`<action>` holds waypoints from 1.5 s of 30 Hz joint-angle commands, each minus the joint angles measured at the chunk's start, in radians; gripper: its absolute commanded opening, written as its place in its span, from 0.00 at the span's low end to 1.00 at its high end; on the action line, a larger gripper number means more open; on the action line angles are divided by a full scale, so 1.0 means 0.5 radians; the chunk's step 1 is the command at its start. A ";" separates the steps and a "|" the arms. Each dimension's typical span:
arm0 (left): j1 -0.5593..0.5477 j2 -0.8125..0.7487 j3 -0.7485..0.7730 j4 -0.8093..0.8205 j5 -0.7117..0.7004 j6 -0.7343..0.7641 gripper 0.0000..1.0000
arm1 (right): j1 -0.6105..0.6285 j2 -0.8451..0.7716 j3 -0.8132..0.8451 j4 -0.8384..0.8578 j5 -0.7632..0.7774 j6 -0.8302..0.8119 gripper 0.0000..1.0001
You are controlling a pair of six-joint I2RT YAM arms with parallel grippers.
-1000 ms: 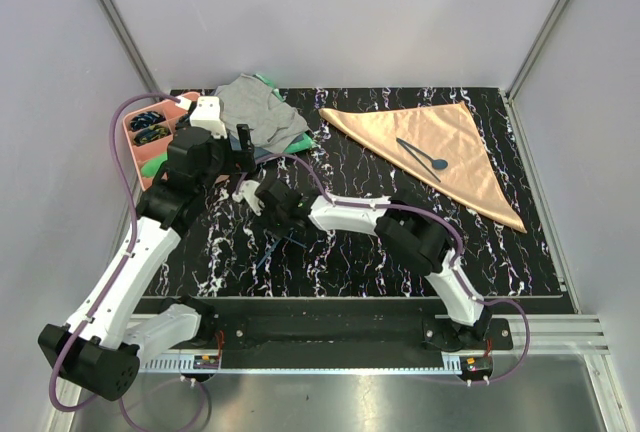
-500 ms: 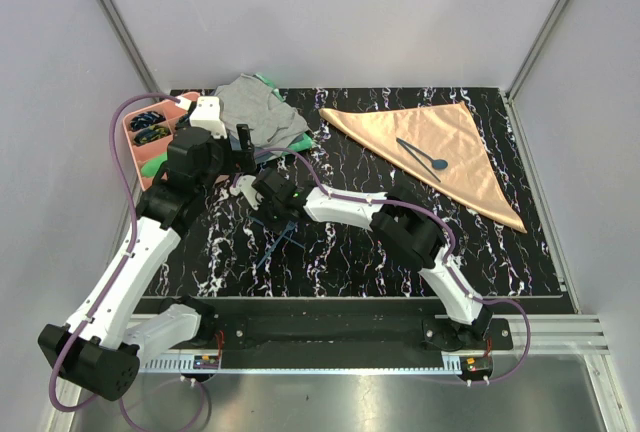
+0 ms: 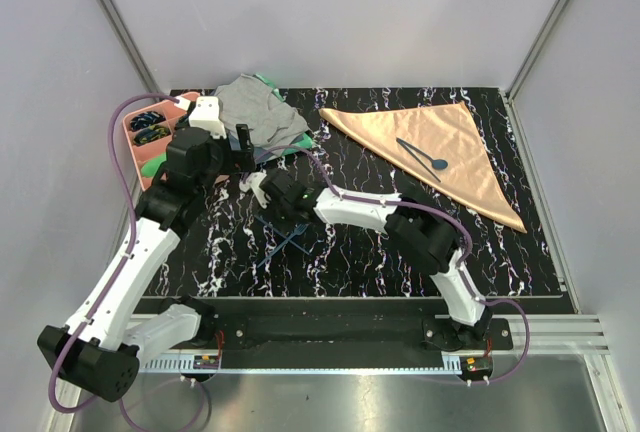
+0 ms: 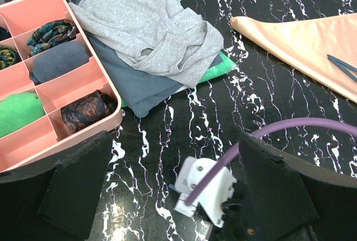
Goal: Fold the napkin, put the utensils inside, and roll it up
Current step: Grab a utensil with the right arm
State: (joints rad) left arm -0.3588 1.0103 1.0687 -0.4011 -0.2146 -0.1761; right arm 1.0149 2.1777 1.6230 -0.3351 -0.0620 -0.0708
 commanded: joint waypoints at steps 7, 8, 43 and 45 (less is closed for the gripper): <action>0.012 -0.060 -0.005 0.091 0.015 -0.007 0.99 | -0.042 -0.355 -0.175 0.164 0.170 0.129 0.00; 0.012 -0.060 -0.005 0.090 0.015 -0.007 0.99 | -0.045 -0.346 -0.169 0.152 0.137 0.129 0.00; 0.012 -0.033 -0.008 0.094 0.006 -0.004 0.99 | 0.041 -0.297 -0.289 -0.078 -0.321 -0.806 0.63; 0.012 -0.036 -0.008 0.094 0.012 -0.004 0.99 | 0.041 -0.257 -0.279 -0.091 -0.327 -0.831 0.63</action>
State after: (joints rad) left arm -0.3588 1.0012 1.0687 -0.4011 -0.2100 -0.1833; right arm 1.0313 2.0197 1.4342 -0.3534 -0.1776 -0.3992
